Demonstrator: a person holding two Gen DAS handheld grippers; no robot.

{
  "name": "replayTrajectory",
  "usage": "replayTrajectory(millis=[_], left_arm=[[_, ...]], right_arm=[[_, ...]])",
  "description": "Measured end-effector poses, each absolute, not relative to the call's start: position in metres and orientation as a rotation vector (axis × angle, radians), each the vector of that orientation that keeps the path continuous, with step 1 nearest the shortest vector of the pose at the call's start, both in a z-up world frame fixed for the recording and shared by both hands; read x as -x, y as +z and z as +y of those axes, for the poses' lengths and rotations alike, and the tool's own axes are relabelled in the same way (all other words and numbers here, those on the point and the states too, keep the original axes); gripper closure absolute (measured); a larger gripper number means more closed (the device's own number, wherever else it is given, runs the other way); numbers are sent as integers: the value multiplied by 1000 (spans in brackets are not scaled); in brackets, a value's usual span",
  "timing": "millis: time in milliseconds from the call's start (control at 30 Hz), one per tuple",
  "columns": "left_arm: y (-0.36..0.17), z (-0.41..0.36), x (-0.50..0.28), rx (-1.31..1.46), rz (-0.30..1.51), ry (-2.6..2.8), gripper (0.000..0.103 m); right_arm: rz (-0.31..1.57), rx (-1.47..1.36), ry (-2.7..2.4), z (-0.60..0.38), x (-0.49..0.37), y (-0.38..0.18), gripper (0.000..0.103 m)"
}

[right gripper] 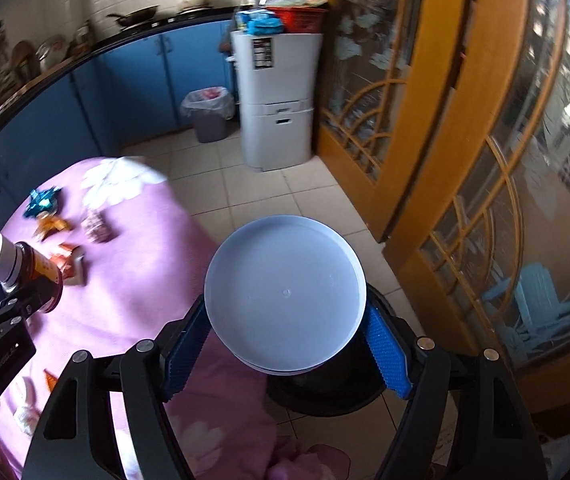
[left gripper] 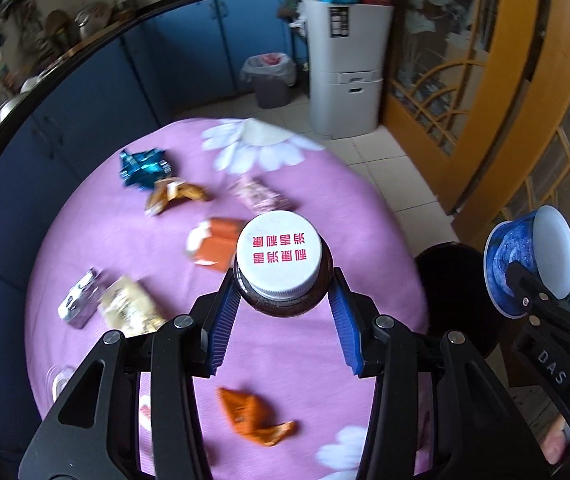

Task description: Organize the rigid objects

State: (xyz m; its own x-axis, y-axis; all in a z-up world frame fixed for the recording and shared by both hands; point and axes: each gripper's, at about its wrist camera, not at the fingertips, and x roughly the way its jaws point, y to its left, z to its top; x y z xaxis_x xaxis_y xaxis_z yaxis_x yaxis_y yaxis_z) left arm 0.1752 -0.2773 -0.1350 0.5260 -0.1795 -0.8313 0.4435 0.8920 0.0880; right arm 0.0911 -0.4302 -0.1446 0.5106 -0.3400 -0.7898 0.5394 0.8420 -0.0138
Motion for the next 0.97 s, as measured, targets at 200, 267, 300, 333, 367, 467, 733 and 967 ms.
replayTrajectory(millis=[200, 267, 300, 333, 367, 467, 733, 967], left_arm=[[-139, -308, -174, -343, 950, -406, 57], [-141, -317, -173, -354, 952, -416, 57], [-142, -321, -172, -356, 953, -420, 57], [-143, -326, -171, -360, 954, -427, 57], [-143, -331, -170, -364, 955, -434, 57], [-145, -347, -165, -382, 955, -467, 57], [-152, -403, -146, -435, 942, -585, 52], [-139, -423, -141, -434, 862, -595, 27]], right_arm=[[880, -292, -557, -459, -83, -151, 21], [883, -298, -560, -463, -81, -152, 21], [884, -302, -561, -466, -79, -153, 21], [888, -300, -569, -468, -77, -154, 21], [891, -297, -579, -470, -76, -155, 21], [890, -303, -615, -480, -67, -156, 21], [860, -305, -733, -505, -42, -154, 21], [853, -326, -762, -517, -32, -154, 21]])
